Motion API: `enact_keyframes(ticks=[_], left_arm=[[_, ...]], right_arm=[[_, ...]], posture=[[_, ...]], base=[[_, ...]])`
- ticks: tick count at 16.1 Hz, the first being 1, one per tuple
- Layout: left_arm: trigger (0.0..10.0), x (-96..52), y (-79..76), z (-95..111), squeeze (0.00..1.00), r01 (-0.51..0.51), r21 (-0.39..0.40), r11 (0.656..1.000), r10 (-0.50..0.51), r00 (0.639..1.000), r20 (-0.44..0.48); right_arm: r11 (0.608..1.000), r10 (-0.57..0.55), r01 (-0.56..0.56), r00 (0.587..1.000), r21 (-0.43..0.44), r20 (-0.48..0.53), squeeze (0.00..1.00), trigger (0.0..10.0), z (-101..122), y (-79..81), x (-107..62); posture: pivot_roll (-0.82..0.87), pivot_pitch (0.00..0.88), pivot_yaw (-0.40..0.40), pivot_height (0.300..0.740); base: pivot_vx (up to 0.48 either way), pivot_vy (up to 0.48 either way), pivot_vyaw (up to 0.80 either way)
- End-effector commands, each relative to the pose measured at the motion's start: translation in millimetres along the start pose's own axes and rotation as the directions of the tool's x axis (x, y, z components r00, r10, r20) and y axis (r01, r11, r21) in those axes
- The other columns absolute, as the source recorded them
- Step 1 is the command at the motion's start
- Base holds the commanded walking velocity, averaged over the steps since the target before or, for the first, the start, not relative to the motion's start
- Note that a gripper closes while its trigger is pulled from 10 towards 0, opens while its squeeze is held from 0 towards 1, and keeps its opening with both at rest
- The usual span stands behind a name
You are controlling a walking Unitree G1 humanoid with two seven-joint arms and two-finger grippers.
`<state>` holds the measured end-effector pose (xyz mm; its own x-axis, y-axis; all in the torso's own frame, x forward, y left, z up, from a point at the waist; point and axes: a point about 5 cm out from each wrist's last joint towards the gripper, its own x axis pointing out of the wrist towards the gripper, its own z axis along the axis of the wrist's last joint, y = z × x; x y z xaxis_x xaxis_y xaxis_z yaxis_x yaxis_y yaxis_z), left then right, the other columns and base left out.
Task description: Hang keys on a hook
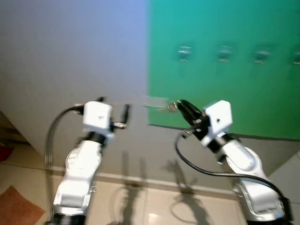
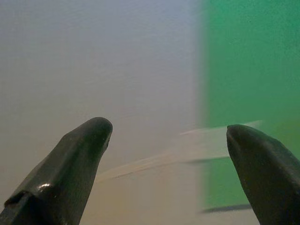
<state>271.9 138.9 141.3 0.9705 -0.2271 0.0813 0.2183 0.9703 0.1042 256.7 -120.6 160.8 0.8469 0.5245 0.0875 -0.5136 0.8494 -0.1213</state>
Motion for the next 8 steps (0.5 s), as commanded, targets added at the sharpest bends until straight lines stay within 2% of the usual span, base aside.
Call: enact_keyframes(ticks=[1, 4, 7, 8], left_arm=[[10.0, 2.0, 9.9, 6, 0.0, -0.014, 0.034, 0.999, 0.014, 1.0, 0.012], [10.0, 4.0, 9.3, 8, 0.0, 0.039, 0.097, 0.994, -0.04, 0.999, 0.012], [10.0, 5.8, 2.6, 13, 0.0, 0.168, 0.17, 0.971, -0.172, 0.985, 0.011], [10.0, 6.0, 2.5, 14, 0.0, 0.174, 0.168, 0.97, -0.179, 0.984, 0.011]], right_arm=[[1.0, 0.026, -0.027, 0.998, 0.013, 0.058, 0.0, 10.0, 13, 4.0, 4.7], [0.998, 0.004, -0.01, 0.995, 0.058, 0.102, 0.0, 10.0, 21, 5.2, 15.0], [0.993, 0.078, -0.089, 0.988, 0.08, 0.133, 0.0, 10.0, 31, 13.3, 33.8], [0.993, 0.079, -0.09, 0.988, 0.079, 0.136, 0.0, 10.0, 33, 13.3, 38.5]], posture=[[-0.03, 0.0, 0.04, 0.74], [-0.04, 0.0, 0.054, 0.74], [-0.03, 0.0, 0.06, 0.74], [-0.03, 0.0, 0.06, 0.74]], base=[[0.0, 0.0, 0.0], [0.0, 0.0, 0.0], [0.0, 0.0, 0.0], [0.0, 0.0, 0.0]])
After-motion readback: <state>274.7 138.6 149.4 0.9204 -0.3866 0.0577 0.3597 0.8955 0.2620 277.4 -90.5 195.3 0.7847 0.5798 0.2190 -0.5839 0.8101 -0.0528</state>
